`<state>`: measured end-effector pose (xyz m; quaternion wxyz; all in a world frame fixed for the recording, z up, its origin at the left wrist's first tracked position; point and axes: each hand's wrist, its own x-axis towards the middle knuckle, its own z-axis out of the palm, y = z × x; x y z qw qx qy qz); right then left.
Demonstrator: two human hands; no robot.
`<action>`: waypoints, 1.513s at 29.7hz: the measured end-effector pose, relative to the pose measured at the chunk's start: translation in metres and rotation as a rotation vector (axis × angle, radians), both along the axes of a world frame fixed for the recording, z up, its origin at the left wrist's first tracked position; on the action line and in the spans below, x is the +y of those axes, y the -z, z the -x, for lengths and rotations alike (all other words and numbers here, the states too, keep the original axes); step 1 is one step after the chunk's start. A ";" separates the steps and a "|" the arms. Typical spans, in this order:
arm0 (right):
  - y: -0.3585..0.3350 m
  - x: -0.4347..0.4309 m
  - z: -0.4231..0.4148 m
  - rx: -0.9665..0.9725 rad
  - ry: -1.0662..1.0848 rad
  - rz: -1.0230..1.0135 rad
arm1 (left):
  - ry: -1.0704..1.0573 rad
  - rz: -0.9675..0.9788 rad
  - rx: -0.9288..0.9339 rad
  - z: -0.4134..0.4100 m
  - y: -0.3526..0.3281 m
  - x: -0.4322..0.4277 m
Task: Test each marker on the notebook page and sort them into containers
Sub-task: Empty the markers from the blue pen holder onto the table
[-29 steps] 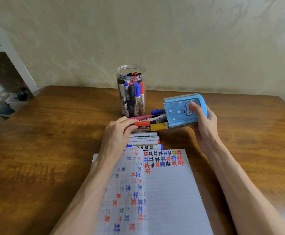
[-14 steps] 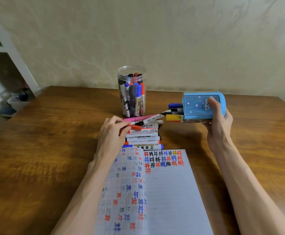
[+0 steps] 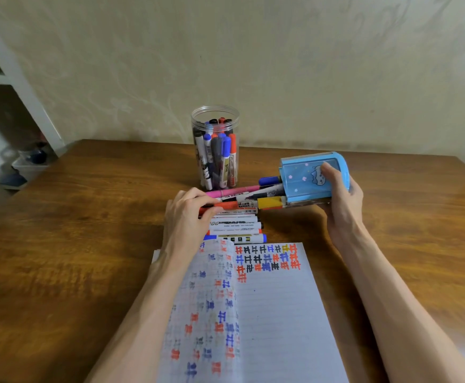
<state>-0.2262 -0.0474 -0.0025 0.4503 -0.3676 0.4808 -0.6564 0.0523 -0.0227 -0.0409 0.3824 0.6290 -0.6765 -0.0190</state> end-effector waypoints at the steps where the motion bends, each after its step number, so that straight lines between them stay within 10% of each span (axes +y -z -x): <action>1: 0.000 0.000 0.000 0.001 0.000 -0.002 | -0.002 0.010 0.057 -0.001 0.000 0.000; 35: 0.007 0.003 -0.022 0.047 -0.115 -0.019 | 0.330 0.042 0.107 0.017 -0.007 0.004; 45: 0.008 0.002 -0.020 0.036 -0.126 -0.005 | 0.405 -0.121 0.384 0.010 -0.015 0.004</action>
